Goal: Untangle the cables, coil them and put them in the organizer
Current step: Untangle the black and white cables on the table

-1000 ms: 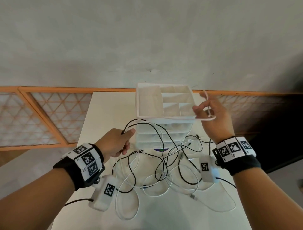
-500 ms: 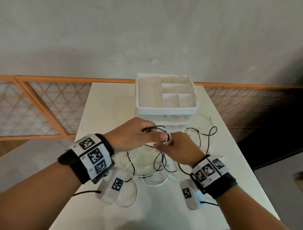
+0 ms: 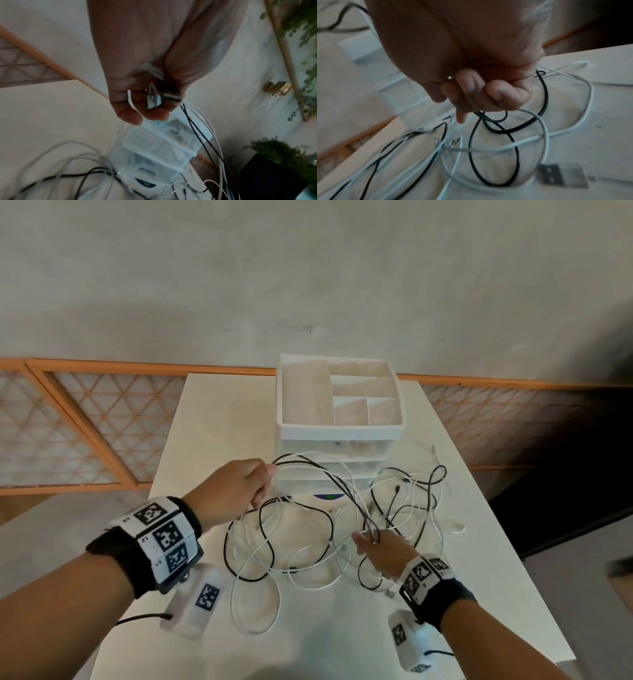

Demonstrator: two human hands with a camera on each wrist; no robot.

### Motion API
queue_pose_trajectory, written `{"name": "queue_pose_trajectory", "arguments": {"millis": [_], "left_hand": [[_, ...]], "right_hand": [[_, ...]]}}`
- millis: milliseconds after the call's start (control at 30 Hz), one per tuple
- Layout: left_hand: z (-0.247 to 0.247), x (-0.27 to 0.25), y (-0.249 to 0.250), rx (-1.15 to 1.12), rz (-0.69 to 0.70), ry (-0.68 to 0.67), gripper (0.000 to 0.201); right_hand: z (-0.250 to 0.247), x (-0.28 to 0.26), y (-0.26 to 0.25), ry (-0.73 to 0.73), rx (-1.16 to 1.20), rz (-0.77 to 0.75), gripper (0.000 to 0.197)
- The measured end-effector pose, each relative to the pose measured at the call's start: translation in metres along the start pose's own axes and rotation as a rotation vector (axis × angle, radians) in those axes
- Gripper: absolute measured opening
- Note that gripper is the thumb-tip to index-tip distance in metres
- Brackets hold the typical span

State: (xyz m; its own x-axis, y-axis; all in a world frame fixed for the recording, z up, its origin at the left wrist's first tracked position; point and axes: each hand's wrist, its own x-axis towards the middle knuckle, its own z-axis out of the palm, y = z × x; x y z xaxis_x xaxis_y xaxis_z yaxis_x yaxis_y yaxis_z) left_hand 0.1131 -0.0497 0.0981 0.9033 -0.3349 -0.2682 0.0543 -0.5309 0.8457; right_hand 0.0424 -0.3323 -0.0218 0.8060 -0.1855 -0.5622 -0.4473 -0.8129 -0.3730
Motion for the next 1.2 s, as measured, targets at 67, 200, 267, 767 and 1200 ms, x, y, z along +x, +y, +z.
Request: {"name": "queue_pose_trajectory", "arguments": {"millis": [67, 200, 267, 767, 1200], "left_hand": [[-0.001, 0.003, -0.013, 0.083, -0.048, 0.010, 0.033], [0.000, 0.001, -0.039, 0.267, -0.106, -0.097, 0.029], [0.008, -0.001, -0.049, 0.466, -0.151, -0.178, 0.027], [0.027, -0.003, -0.056, -0.473, -0.362, 0.015, 0.018], [0.005, 0.012, -0.016, -0.754, -0.324, 0.106, 0.026]], "right_hand": [[-0.013, 0.010, 0.007, 0.051, 0.003, 0.056, 0.048], [-0.062, 0.023, 0.010, 0.305, 0.015, 0.132, 0.045], [-0.092, 0.025, 0.003, 0.525, 0.208, 0.091, 0.034], [0.043, -0.015, 0.013, 0.465, 0.132, -0.326, 0.067], [0.034, -0.015, 0.007, 0.235, -0.347, -0.242, 0.017]]}}
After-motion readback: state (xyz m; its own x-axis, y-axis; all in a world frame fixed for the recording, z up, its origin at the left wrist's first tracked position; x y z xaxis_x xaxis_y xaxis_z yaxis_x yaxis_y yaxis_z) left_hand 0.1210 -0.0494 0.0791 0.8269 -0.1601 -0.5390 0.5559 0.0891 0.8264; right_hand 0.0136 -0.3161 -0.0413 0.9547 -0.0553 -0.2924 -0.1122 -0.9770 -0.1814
